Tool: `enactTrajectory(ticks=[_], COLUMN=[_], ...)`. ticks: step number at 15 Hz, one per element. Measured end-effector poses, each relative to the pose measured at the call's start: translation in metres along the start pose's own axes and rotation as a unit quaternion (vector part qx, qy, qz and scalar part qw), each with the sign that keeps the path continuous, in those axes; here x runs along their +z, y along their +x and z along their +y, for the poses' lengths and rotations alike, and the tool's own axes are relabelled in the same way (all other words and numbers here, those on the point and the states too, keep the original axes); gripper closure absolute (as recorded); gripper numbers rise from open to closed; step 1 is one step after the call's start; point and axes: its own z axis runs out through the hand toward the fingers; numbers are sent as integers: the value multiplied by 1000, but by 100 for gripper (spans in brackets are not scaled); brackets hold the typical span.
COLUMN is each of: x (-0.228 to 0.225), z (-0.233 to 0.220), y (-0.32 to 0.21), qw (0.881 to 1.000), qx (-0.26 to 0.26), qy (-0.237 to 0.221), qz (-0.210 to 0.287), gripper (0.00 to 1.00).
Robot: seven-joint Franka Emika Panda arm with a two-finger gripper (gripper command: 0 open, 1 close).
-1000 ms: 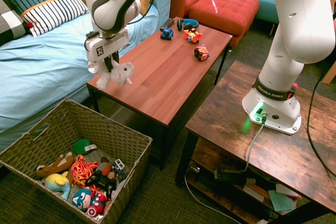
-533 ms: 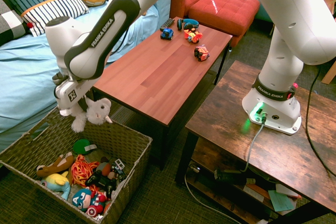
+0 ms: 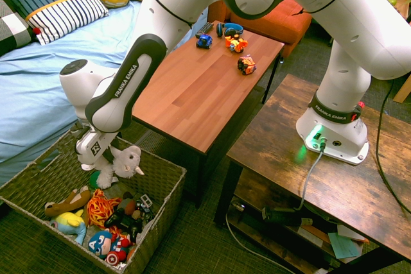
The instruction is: Put the stuffed toy in the basket
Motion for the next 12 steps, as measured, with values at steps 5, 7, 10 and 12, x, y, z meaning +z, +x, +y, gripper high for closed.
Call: enactTrajectory(ticks=[5, 7, 10, 12], x=[14, 14, 8, 5], z=[-2, -4, -5, -6], y=[-14, -15, -8, -4], qw=[1000, 1000, 1000, 999], qx=[-4, -5, -4, -4], qy=[-13, -16, -16, -18], qz=[6, 12, 21, 27], gripper=[0, 0, 0, 0])
